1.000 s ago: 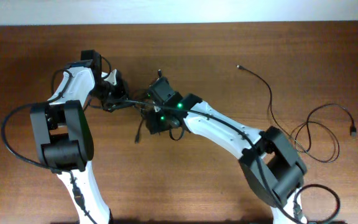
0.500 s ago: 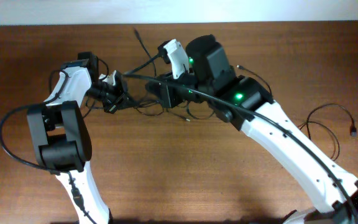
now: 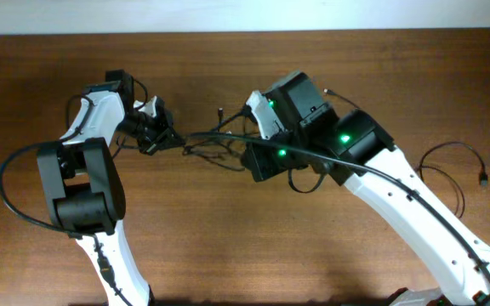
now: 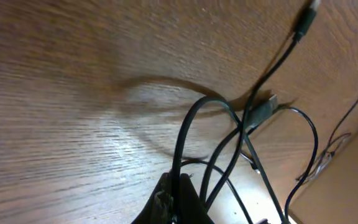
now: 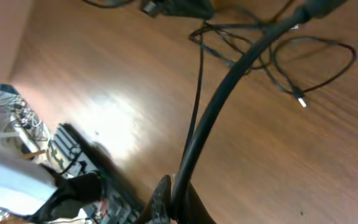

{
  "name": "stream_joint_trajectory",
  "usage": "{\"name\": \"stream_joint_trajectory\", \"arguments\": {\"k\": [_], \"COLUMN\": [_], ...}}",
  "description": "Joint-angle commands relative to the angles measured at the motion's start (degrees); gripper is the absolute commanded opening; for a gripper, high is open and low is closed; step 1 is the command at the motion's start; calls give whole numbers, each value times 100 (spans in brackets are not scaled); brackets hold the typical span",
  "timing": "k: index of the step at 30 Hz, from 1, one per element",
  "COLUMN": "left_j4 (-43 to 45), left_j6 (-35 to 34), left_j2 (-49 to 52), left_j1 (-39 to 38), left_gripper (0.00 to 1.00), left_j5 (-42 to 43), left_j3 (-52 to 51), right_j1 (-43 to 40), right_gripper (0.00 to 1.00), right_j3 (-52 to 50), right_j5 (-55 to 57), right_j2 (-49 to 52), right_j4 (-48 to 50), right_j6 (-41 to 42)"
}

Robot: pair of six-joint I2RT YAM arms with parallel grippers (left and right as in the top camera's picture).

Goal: Untangle cables

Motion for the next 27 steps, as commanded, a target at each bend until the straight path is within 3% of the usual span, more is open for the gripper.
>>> {"name": "stream_joint_trajectory", "arguments": {"k": [1,3,7,11,13,14,15,17,23,24,25,26,27], "left_j4": [28,31,46,50,57,70,70,70,70,70,70,70,72], "left_j6": [28,28,28,28,28,28,28,28,28,28,28,28,28], "left_j2": [85,85,85,85,85,85,85,85,85,85,85,85,85], "left_j1": [72,72,72,72,72,72,72,70,72,72,72,72,72], "left_gripper": [0,0,0,0,0,0,1,1,5,15,37,88,99], "left_j5": [-181,-188,-188,-188,-188,-188,-188,-188,-186,-188,-188,-190,-190], "left_j3": [15,15,15,15,15,15,15,15,15,15,15,15,15], "right_j1": [17,17,15,-160,-221,-219,-221,-216,354,463,538,590,625], "right_gripper": [4,4,9,9,22,53,67,84,84,80,79,74,69], "right_j3": [-616,-975,-1241,-717,-214,-66,-68,-90,-131,-131,-131,-131,-131], "right_j5": [155,153,-258,-557,-505,-140,219,450,271,334,468,726,968], "right_j2": [476,815,1521,1545,1545,1545,1550,1659,2216,2350,2461,2581,2719], "right_j4": [-37,68,177,-514,-1005,-966,-778,-389,708,981,1196,1414,1633], "right_j6": [302,693,688,101,63,66,68,138,282,282,284,284,284]}}
